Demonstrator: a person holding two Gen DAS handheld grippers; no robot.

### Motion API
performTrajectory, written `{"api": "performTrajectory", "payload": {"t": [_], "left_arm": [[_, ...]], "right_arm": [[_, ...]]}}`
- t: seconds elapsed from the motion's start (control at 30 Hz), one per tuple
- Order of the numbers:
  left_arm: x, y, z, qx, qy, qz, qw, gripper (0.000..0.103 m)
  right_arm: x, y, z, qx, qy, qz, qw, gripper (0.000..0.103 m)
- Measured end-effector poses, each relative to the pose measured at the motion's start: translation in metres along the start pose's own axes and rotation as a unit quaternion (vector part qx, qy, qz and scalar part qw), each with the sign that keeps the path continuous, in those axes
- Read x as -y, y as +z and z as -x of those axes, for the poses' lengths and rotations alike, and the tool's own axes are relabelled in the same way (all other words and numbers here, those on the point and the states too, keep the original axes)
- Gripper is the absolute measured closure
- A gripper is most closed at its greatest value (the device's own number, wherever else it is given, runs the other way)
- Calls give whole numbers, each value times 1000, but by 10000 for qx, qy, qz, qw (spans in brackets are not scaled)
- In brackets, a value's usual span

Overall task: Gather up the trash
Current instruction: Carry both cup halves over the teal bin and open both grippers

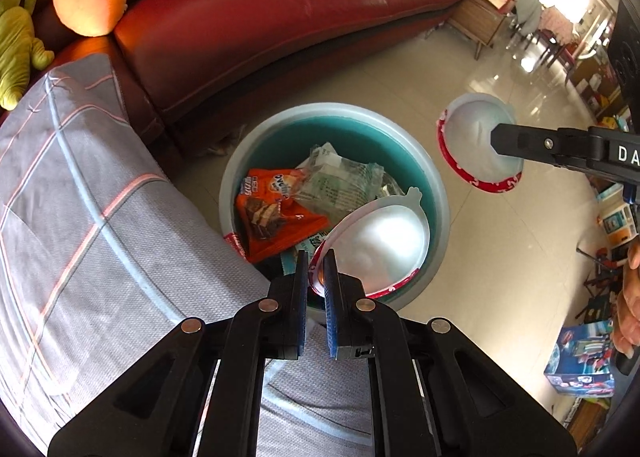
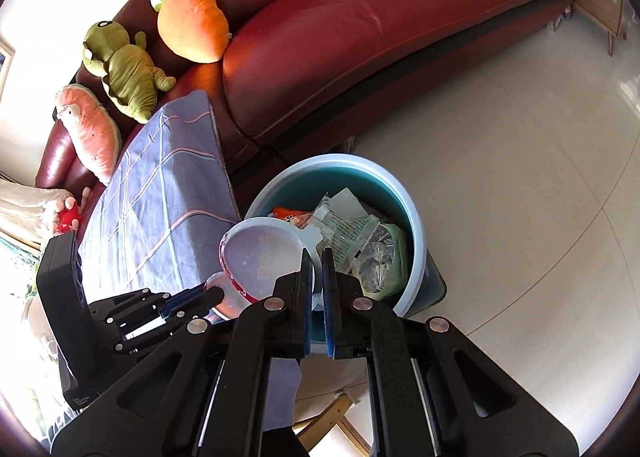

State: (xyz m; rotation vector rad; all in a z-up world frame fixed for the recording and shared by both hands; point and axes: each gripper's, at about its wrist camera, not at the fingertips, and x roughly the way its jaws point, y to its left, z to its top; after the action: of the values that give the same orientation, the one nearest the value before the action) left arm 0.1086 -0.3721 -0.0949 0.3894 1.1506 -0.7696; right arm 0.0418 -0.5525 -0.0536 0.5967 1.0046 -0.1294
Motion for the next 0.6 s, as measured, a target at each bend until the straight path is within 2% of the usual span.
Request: {"api": "performTrajectory", "payload": {"t": [0.1,0.17,0.2,0.23,0.33,0.43,0.6], "left_arm": [[3,1,-5,-51,-43,-24,10000,92],[4,2,-9,-80,-52,-24,10000,74],[5,2,-9,-65,-29,-25,10000,51],[5,2,-8,0,30,-21,10000,33],[3,0,-2,162,140,0,9998,21],[-1,-2,2,194,147,97,9997,14],[-8,-8,9,227,213,233,9992,10]], "right_arm": [[2,1,-3,-20,-28,-34,10000,98],[3,1,-4,-31,-50,-50,10000,98],[4,1,-5,-40,-57,-58,10000,98],[5,1,-5,-50,-63,-68,9999,98],[4,1,-6,-62,-85,-59,9999,98],[3,2,-7,-72,-104,-38,9999,98],[-4,2,-11,-116,-97,21,9999,98]]}}
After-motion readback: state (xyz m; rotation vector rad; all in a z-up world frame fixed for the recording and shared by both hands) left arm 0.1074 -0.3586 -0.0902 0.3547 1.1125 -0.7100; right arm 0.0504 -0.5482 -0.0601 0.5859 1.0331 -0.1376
